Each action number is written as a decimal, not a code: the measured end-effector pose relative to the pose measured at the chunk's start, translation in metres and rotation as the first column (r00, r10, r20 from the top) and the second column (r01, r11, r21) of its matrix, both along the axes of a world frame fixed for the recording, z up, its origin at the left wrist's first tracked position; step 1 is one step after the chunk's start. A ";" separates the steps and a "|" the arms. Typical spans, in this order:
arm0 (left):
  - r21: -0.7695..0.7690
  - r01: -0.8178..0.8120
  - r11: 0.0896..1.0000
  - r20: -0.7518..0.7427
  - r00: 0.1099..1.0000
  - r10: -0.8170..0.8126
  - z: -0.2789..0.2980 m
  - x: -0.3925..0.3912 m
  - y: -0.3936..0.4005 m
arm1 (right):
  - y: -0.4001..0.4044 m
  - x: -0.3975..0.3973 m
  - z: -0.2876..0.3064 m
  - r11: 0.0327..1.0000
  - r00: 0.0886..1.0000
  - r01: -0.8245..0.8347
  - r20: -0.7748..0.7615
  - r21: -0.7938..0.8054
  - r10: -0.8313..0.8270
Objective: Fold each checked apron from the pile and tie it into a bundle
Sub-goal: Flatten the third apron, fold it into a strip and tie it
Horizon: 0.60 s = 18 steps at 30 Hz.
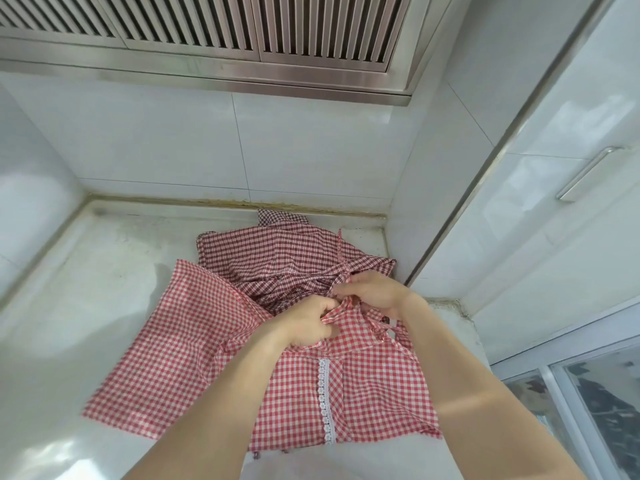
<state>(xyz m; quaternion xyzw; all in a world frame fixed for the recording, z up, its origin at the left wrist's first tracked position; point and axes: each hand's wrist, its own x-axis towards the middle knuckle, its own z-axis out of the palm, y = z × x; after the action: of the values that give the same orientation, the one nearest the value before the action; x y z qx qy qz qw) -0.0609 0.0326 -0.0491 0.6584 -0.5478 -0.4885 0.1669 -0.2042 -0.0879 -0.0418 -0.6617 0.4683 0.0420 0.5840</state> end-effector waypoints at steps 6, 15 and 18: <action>-0.013 -0.042 0.999 -0.034 0.999 0.041 0.004 0.007 -0.005 | -0.017 0.008 0.035 0.964 0.955 -0.013 0.288 0.266 -0.067; 0.016 0.016 1.000 0.109 0.994 -0.018 0.013 0.011 -0.012 | -0.076 0.034 0.109 0.896 0.731 0.366 0.517 0.254 -0.445; -0.086 0.037 0.996 0.304 0.953 -0.009 0.022 0.009 -0.025 | -0.099 0.035 0.126 0.920 0.809 0.382 0.452 0.084 -0.377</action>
<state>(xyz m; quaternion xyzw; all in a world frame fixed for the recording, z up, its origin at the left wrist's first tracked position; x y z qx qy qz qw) -0.0521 0.0077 -0.0271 0.7106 -0.5964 -0.3582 0.1049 -0.1692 -0.1873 0.0844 -0.5489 0.4393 -0.2355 0.6710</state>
